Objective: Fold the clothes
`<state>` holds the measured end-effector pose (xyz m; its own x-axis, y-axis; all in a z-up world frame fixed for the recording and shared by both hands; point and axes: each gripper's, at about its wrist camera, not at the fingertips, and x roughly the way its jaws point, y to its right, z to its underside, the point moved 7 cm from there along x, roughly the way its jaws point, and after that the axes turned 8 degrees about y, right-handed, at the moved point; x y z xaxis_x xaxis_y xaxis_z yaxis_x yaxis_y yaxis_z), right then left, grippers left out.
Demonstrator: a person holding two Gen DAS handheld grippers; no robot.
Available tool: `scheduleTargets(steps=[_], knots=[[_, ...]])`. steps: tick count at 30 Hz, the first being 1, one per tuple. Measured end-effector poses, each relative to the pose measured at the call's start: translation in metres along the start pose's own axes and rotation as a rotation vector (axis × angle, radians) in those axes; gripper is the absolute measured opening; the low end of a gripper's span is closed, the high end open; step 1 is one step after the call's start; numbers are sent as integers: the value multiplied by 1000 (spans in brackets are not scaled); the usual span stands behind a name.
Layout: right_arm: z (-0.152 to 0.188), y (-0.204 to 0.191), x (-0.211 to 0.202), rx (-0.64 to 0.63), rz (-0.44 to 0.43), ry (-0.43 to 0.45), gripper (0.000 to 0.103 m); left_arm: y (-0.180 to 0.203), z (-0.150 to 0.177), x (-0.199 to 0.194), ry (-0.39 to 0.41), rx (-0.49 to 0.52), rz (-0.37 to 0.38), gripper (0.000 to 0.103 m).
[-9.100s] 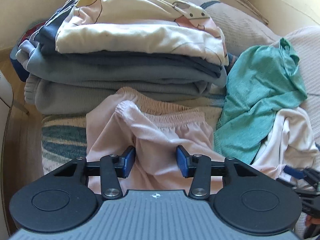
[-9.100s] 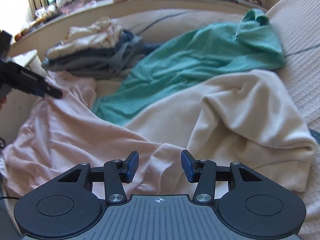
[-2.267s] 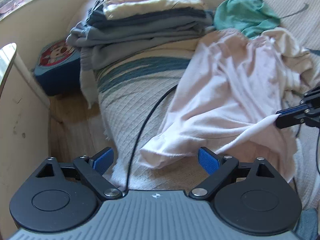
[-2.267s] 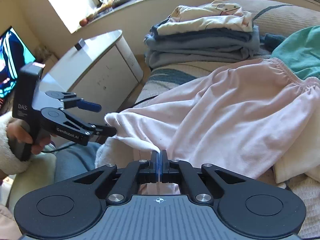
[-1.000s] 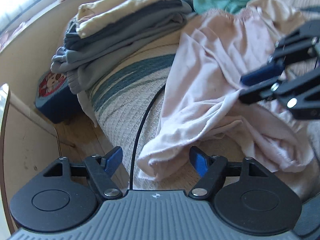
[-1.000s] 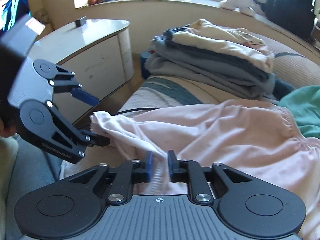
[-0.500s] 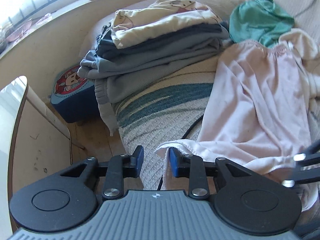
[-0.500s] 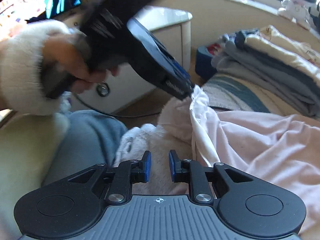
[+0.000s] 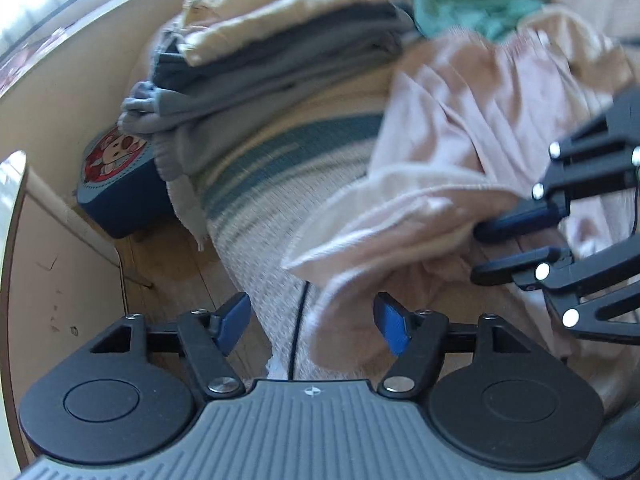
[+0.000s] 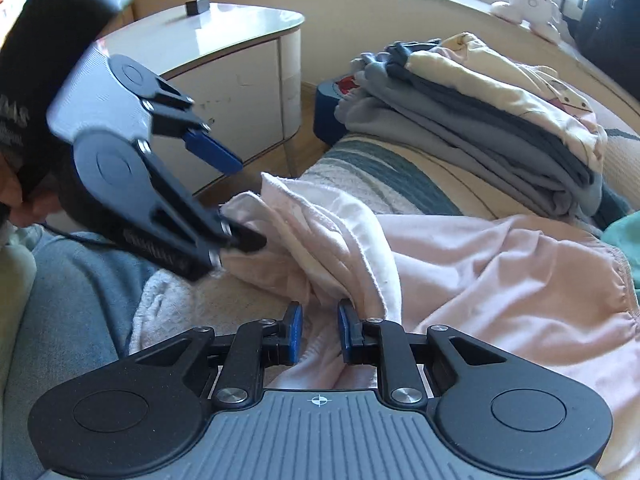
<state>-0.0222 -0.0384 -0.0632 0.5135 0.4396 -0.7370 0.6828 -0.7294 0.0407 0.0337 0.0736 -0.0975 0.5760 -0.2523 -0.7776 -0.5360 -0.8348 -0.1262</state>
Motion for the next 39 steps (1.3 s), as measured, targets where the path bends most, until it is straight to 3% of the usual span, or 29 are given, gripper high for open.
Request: scheduleTargets(steps=[5,7,9,11,13,16,21,24,28,30,31,33,35,37,39], knots=[[0,-16,7,-66,-30,-14,20,2,0,14,-20,-31,32,62],[2,-17,13,-92,-13,-22,20,-2,0,16,-19,-56,39,56],[4,-15,20,-99,5,-28,20,-7,1,16,-26,-95,54,25],[4,-14,23,-95,13,-18,17,-10,2,17,-36,-134,62,6],[3,-14,20,-103,14,-7,1,-14,0,16,-22,-148,65,4],[-1,-14,11,-69,-8,16,1,-26,-11,9,22,-157,56,4],[-13,-21,0,67,-145,30,1,-46,-37,2,72,-100,-23,4],[-13,-30,9,116,-219,11,1,-53,-46,4,75,-26,-101,4],[-6,-42,33,120,-229,-31,1,-49,-38,17,51,28,-115,4],[-2,-44,42,122,-222,-45,2,-50,-30,24,36,40,-139,13],[-2,-45,40,121,-229,-41,7,-52,-25,28,30,38,-150,21],[-6,-46,25,133,-259,0,11,-59,-16,33,19,2,-157,29],[-11,-45,4,132,-285,32,16,-66,-11,30,20,-25,-154,29],[-12,-39,-16,119,-256,52,23,-69,-9,19,33,-26,-159,32],[-8,-29,-32,111,-218,36,24,-68,-9,3,60,-21,-151,41]])
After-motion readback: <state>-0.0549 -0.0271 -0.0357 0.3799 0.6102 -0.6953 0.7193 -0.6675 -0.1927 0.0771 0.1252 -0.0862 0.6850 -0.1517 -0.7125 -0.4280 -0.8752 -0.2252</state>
